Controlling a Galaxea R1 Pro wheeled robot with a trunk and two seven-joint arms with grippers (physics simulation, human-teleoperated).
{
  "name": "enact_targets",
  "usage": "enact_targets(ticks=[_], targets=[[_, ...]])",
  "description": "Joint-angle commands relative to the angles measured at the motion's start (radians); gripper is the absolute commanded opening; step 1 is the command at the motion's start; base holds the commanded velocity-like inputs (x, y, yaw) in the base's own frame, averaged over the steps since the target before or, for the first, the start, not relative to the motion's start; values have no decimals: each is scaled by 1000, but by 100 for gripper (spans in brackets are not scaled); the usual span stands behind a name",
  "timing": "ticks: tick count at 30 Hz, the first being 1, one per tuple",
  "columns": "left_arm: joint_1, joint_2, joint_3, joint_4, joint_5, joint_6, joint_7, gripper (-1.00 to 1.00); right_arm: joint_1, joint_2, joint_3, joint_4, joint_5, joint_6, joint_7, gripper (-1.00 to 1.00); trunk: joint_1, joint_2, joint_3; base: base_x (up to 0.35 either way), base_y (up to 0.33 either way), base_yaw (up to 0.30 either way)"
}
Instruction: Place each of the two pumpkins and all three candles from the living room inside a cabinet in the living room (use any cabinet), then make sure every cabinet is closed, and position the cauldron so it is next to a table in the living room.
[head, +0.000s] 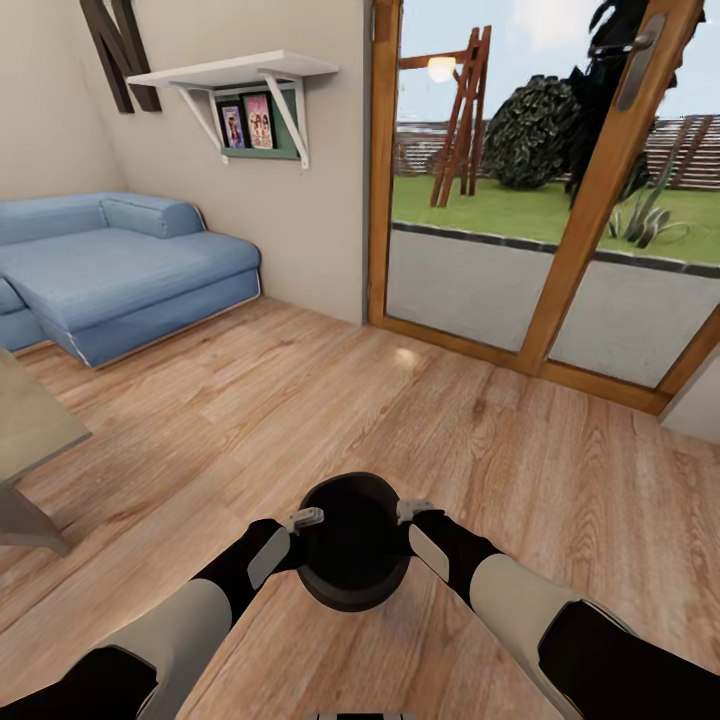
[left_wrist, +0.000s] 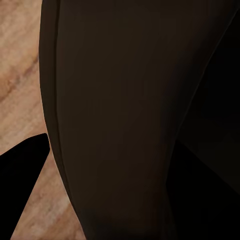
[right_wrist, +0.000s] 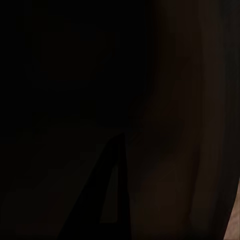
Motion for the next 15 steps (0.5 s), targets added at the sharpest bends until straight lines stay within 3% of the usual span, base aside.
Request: enact_targets(ticks=[1, 15], targets=[[0, 2, -7, -1, -11, 6, 9, -100, -1, -1, 10, -4, -21, 2, -7, -100, 0, 0, 1, 0, 0, 0], [0, 2, -7, -1, -11, 6, 9, -100, -1, -1, 10, -4, -21, 0, -7, -100, 0, 0, 23, 0, 0, 0]])
